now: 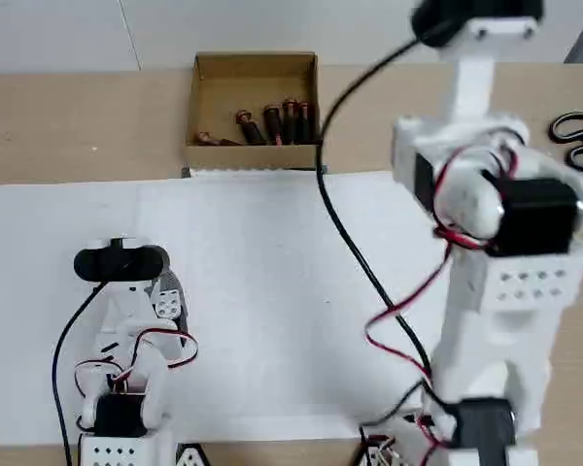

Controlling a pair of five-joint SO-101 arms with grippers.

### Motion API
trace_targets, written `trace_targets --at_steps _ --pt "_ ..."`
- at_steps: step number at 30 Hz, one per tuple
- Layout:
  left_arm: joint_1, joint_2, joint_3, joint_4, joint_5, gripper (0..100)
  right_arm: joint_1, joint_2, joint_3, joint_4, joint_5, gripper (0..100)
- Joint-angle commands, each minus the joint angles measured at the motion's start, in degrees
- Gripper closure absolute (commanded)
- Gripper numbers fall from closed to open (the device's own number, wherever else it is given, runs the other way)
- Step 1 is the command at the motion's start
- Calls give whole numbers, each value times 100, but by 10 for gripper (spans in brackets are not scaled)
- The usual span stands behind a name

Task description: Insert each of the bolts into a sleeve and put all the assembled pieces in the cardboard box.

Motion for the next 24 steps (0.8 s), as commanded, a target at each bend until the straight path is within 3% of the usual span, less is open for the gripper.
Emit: trace_targets --at_steps 1,9,19,24 --pt "18 -62 -13 44 18 994 92 -822 1002 -110 -70 996" --pt "18 -62 -13 44 18 994 101 -2510 3613 -523 -396 996" --pt "18 -62 -13 44 18 994 101 -5262 7859 -2519 -352 996" --pt "18 -62 -13 44 18 994 101 -6404 9319 -2958 -343 996"
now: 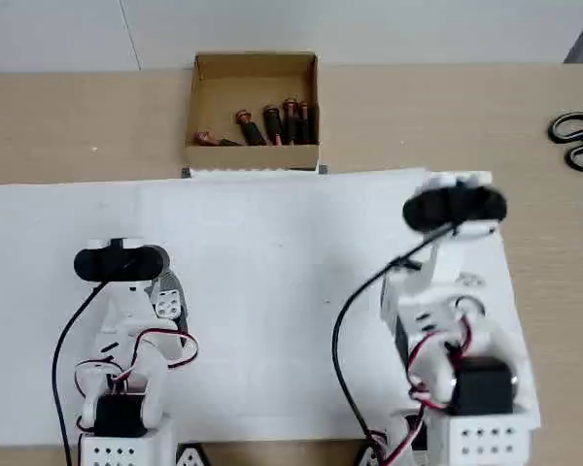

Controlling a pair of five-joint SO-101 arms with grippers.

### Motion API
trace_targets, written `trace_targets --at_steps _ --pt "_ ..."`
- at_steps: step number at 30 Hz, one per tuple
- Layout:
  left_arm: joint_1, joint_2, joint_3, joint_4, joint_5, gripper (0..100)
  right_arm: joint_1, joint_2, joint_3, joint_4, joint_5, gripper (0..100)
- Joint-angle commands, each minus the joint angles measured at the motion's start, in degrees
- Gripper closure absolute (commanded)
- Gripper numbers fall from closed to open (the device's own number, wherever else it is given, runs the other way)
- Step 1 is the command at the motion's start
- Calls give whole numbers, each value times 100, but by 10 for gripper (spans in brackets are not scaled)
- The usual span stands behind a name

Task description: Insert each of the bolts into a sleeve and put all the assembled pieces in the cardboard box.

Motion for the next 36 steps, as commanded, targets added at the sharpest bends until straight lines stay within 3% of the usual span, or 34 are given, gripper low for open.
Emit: trace_targets --at_steps 1,13,36 --pt "18 -62 -13 44 18 994 57 -769 826 -286 9 996" --pt "18 -62 -13 44 18 994 699 -3055 3051 -347 1002 996" --pt "18 -62 -13 44 18 994 699 -3002 3833 -576 571 995"
